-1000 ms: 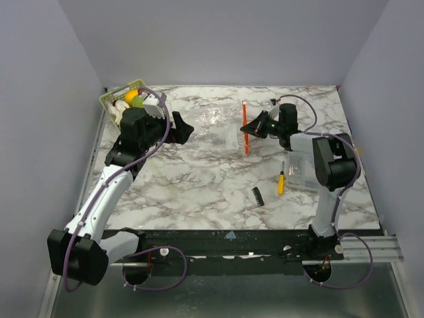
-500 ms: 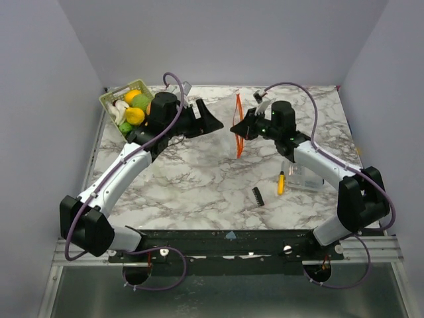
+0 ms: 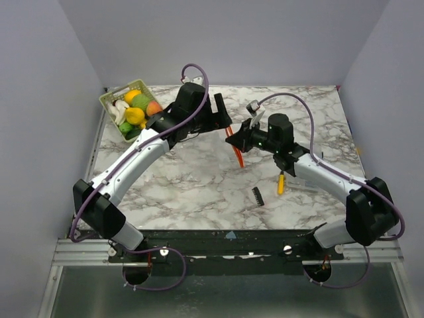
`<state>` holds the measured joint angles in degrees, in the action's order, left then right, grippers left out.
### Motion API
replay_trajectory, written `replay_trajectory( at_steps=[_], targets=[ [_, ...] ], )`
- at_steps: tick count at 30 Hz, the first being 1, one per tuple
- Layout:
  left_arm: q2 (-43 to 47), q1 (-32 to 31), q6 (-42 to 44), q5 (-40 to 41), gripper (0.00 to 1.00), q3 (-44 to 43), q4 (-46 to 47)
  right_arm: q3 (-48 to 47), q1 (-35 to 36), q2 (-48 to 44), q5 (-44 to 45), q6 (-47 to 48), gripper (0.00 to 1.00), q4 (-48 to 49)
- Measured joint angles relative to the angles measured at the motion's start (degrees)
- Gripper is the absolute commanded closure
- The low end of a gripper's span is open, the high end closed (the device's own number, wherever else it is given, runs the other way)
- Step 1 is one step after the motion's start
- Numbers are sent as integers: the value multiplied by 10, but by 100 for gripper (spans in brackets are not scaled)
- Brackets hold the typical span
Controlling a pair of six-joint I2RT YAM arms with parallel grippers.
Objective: Place the food in the zip-top bag and seal the zipper
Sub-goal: Open the zipper of the food storage bag at the center of the board.
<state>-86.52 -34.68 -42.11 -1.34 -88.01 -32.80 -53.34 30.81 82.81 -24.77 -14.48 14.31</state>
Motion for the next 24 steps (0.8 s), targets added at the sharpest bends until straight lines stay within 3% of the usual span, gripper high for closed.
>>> replay_trajectory(
  at_steps=[5,9,14,19,24],
  targets=[
    [-31,-26,14,45,31,-36,-31,23,2,-24,0,-2,99,29],
    [-44,-30,15,63,37,-38,-44,39,5,-46,-2,-7,99,42],
    [-55,-33,13,76,37,-49,-55,42,8,-61,-4,-12,99,56],
    [-69,-53,14,89,26,-68,-64,45,14,-62,-5,-18,99,65],
    [-64,-63,16,101,23,-55,-59,49,19,-62,-5,-22,99,72]
  ],
)
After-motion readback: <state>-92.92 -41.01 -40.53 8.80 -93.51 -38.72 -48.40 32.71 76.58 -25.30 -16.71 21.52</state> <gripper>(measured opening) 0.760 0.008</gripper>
